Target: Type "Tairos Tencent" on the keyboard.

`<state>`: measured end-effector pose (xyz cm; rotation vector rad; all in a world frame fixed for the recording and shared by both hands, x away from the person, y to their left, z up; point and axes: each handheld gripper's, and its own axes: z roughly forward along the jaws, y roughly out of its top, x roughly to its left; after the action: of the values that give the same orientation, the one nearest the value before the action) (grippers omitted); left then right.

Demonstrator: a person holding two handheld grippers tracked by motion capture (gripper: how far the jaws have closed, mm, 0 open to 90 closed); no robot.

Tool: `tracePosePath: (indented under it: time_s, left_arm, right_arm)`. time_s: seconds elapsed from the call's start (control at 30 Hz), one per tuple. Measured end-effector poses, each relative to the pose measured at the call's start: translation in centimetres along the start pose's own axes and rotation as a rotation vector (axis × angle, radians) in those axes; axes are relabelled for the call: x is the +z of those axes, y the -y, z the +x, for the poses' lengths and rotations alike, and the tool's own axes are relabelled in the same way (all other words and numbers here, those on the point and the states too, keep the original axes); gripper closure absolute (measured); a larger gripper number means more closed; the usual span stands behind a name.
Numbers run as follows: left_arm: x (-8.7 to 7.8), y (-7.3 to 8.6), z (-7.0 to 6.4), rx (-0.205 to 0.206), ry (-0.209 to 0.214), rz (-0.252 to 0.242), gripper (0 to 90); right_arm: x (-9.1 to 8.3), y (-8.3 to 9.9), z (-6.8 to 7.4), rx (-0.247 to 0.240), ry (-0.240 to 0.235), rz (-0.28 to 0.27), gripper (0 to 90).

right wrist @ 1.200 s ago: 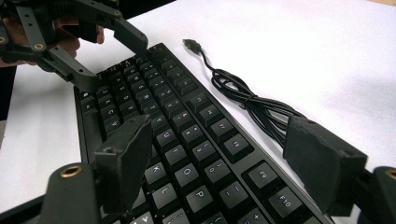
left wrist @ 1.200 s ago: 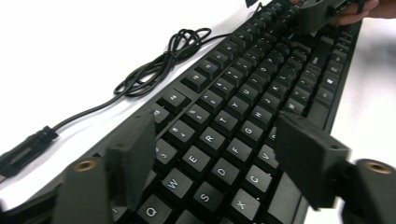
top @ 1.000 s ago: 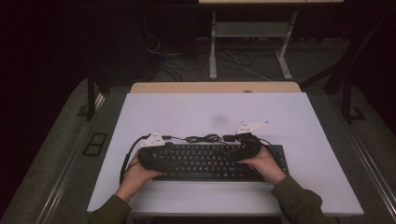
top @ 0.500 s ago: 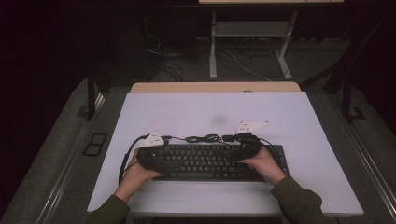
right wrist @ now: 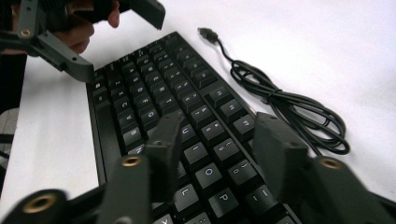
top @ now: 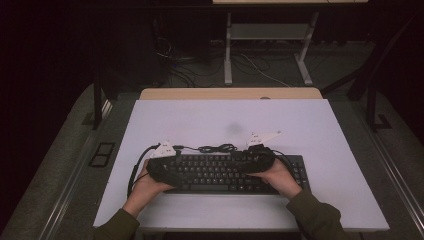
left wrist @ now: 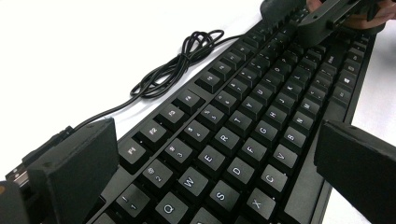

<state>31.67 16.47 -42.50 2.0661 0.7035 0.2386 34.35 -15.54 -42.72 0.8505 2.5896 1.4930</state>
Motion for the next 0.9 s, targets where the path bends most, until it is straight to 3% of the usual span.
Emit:
tracePosePath:
  time_s: [0.53, 0.9]
  left_arm:
    - [0.0, 0.0, 0.0, 0.001, -0.001, -0.001, 0.0]
    - [0.0, 0.0, 0.0, 0.002, -0.002, -0.002, 0.0]
  right_arm:
    - [0.8, -0.2, 0.8, -0.049, 0.002, 0.056, 85.0]
    - [1.3, 0.0, 1.1, -0.069, 0.007, 0.093, 89.1]
